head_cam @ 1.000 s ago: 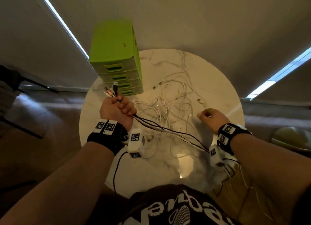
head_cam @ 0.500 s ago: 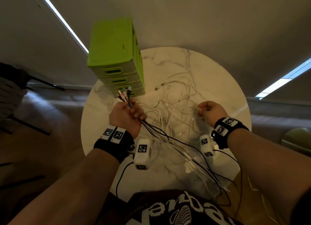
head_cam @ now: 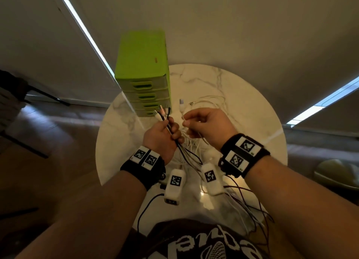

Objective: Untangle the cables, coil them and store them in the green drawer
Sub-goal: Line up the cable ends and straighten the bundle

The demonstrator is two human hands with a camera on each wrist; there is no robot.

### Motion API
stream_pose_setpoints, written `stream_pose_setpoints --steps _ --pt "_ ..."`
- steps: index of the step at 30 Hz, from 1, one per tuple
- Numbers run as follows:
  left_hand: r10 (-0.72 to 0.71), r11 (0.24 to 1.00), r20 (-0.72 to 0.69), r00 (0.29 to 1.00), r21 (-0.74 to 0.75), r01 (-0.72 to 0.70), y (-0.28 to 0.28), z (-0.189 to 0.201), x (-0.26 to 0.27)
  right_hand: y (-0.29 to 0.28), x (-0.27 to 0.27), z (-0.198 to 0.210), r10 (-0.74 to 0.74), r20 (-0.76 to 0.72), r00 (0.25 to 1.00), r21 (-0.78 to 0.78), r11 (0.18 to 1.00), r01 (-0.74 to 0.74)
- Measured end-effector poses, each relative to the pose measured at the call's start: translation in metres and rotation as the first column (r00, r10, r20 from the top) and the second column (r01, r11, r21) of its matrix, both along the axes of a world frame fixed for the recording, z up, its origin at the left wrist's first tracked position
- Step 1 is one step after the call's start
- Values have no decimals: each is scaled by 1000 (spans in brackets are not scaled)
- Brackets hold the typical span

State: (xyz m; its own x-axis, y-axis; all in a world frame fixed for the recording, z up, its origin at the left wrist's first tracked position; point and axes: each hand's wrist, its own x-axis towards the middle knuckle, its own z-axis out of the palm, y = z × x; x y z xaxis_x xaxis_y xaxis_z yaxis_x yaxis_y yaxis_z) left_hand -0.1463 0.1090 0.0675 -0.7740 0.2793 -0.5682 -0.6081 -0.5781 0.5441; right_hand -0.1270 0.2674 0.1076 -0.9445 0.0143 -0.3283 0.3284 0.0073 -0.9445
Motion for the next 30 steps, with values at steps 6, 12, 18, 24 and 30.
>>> stream_pose_setpoints --steps 6,12,18,24,30 --pt "-56 998 47 997 -34 58 -3 4 9 -32 11 -5 -6 -37 999 257 966 15" --pt "1 956 58 998 -293 16 2 24 0 -43 8 -10 17 -94 995 386 922 20" --pt "-7 903 -111 994 -427 -42 5 9 10 -41 18 -21 186 -204 961 537 842 -49" --pt "298 943 127 946 -191 -272 -27 1 -19 -2 43 -58 319 -100 943 621 760 -191" --pt "476 868 122 871 90 -488 -75 5 -40 66 55 -100 355 166 920 725 589 -358"
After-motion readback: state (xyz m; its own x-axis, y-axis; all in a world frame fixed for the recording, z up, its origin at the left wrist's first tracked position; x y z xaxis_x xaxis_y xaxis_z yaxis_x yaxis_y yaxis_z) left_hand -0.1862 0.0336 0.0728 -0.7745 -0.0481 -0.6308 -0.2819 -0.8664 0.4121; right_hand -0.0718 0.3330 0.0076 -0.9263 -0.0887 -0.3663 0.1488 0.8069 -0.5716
